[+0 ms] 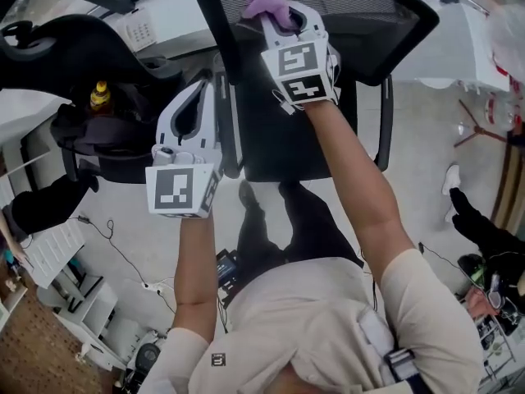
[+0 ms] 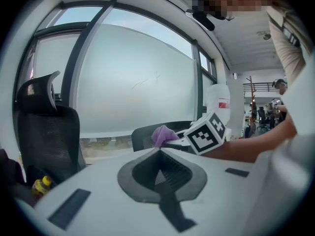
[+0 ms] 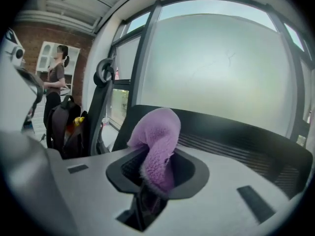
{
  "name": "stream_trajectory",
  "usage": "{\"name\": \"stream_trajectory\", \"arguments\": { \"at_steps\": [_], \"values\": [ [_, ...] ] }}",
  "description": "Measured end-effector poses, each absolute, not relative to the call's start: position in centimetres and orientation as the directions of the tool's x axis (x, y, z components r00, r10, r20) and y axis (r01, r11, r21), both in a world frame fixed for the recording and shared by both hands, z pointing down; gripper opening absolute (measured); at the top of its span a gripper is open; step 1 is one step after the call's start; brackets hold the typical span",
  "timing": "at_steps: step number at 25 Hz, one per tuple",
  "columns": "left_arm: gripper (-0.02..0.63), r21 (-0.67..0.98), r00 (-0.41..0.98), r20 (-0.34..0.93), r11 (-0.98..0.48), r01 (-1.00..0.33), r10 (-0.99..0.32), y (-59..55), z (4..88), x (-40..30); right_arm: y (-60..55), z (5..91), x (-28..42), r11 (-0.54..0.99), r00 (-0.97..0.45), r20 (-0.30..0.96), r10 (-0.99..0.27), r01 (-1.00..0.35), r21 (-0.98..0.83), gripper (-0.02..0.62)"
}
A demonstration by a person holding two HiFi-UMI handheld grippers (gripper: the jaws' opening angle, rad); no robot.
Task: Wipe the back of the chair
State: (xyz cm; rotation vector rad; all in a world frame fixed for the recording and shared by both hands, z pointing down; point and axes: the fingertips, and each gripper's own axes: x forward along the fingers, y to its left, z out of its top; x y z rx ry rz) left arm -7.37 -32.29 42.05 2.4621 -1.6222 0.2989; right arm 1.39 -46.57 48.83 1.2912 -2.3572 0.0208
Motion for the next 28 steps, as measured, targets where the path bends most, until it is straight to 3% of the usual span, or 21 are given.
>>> {"name": "stream_trajectory", "arguments": {
  "at_steps": [5, 11, 16, 23, 28],
  "values": [
    [0.006, 0.039, 0.351, 0.281, -0.355, -0.934, -0.893, -31.7, 41.9, -9.4, -46.1, 49.0, -1.8, 0.598, -0.49, 0.401, -0.774, -0.774, 0.209, 0.086],
    [0.006, 0.035, 0.372, 0.279, -0.378, -0.925, -0.885, -32.0, 41.8, -8.6, -46.4, 49.2, 1.3, 0.555, -0.445, 0.407, -0.798, -0.806, 0.205, 0.086],
    [0.006, 0.025, 0.412, 0.289, -0.423, -0.906, -0.864, -33.0, 40.8, -5.2, -47.2, 49.7, 10.8, 0.432, -0.32, 0.425, -0.847, -0.88, 0.198, 0.086],
    [0.006, 0.023, 0.483, 0.3, -0.5, -0.866, -0.822, -34.2, 40.8, 0.6, -46.7, 49.7, 29.2, 0.128, -0.03, 0.432, -0.902, -0.971, 0.201, 0.086],
    [0.006, 0.028, 0.493, 0.317, -0.511, -0.859, -0.81, -34.3, 40.6, 2.6, -46.2, 49.1, 32.7, 0.07, 0.024, 0.433, -0.901, -0.977, 0.2, 0.086]
  ]
}}
